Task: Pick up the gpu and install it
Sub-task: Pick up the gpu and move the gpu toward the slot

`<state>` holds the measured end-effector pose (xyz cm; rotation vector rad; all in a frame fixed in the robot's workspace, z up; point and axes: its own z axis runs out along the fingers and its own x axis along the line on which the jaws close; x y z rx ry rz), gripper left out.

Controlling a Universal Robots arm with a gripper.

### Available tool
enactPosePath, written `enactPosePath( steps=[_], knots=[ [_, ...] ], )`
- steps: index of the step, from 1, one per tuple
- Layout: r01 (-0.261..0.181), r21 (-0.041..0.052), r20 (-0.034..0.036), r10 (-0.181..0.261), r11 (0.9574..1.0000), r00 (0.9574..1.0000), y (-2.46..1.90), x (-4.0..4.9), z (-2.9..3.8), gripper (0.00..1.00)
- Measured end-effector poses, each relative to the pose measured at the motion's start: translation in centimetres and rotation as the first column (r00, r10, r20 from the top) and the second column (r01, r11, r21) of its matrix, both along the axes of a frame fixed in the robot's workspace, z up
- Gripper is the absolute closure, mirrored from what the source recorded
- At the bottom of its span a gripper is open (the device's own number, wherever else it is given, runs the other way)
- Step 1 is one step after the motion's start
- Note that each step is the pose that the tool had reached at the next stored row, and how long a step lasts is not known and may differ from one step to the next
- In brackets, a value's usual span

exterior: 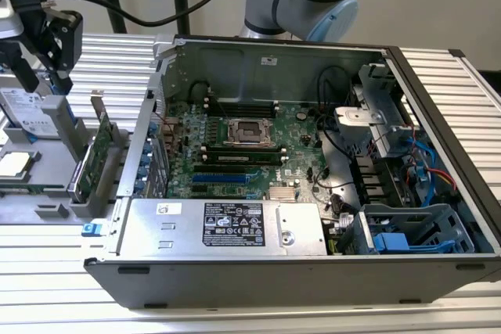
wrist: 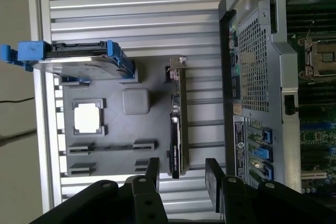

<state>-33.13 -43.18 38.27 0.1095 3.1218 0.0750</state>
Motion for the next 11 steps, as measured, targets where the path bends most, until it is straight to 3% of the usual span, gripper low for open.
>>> enactPosePath(
  steps=[11],
  knots=[
    [0.0, -0.0001, -0.0003, 0.0, 1.0, 1.0, -0.06, 0.33, -0.4, 0.0]
  ],
)
